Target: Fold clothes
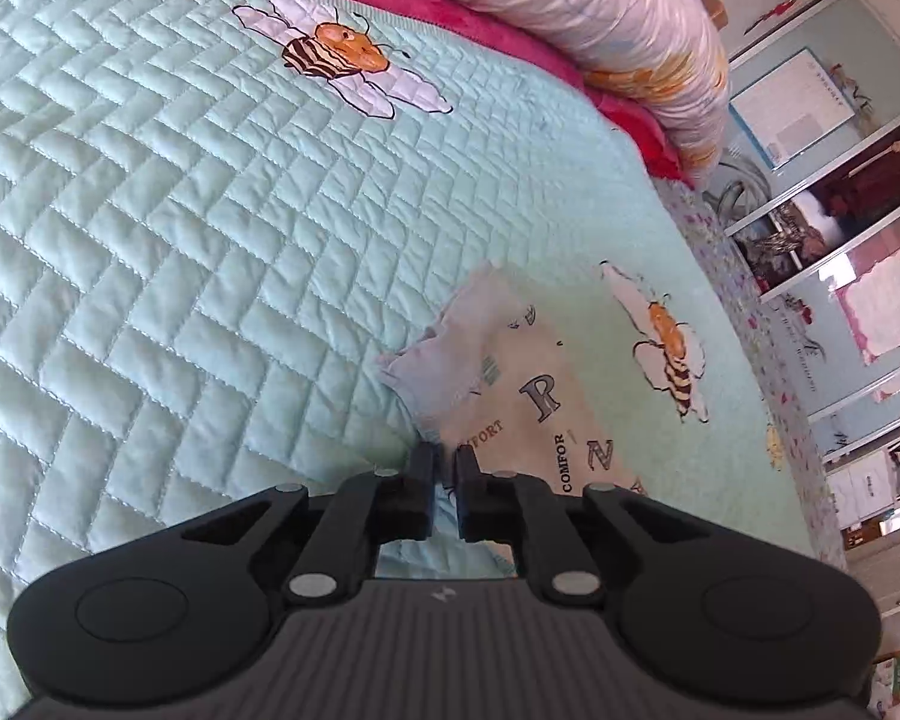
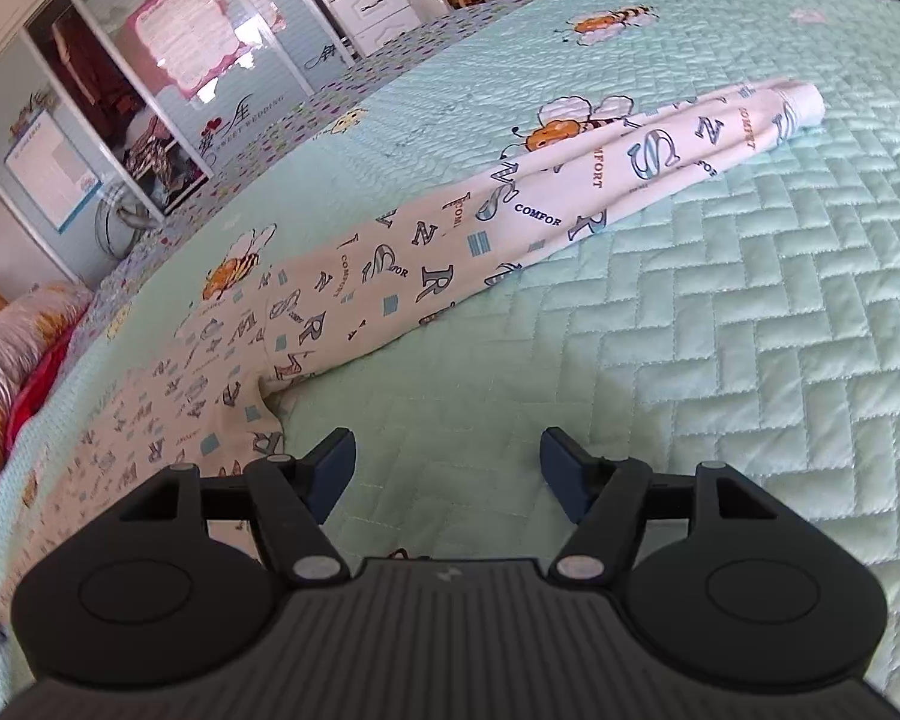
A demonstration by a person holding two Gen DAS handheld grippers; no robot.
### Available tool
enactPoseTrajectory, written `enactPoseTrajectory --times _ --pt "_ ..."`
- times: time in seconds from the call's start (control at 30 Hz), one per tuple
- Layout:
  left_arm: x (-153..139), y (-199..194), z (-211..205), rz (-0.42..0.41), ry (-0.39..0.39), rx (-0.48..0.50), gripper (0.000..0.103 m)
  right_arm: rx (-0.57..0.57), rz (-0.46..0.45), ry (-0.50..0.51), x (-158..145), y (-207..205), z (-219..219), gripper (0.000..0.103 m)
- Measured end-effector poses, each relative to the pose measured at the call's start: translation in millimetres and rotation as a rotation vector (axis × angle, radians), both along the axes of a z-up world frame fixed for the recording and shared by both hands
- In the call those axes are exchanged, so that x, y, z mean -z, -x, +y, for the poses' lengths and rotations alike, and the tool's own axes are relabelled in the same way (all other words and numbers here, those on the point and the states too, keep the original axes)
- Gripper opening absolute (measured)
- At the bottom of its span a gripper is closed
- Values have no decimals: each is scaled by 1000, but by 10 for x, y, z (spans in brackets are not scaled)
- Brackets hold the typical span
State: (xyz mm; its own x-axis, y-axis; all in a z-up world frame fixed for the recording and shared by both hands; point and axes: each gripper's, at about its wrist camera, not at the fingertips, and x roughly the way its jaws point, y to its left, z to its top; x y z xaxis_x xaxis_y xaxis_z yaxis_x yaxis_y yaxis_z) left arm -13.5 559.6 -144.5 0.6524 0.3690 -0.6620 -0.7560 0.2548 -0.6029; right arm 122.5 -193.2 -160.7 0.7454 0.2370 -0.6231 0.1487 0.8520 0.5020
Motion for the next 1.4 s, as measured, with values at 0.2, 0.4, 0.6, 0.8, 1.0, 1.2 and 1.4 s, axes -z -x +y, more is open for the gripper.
enactPoseTrajectory --times 0.2,0.4,0.6,0.8,1.0,1.2,1.4 --pt "-538 70 -775 121 -218 215 52 -22 0 -53 -142 53 10 69" --pt "-808 -176 -2184 249 -428 551 68 -223 -65 -6 -608 150 605 69" --pt "-624 -273 -3307 285 -444 850 72 -460 -14 64 -737 443 1418 69" --pt "-281 -27 -3795 403 -389 1010 72 -585 203 275 -343 801 1622 69" --pt "-98 480 -3979 465 -428 1074 77 -671 141 402 -349 1332 1443 72" --pt "-437 331 -3984 371 -533 1055 78 -631 -6 341 -714 1173 1573 77" --pt "-32 274 -3893 473 -450 1038 81 -642 126 477 -218 837 1917 80"
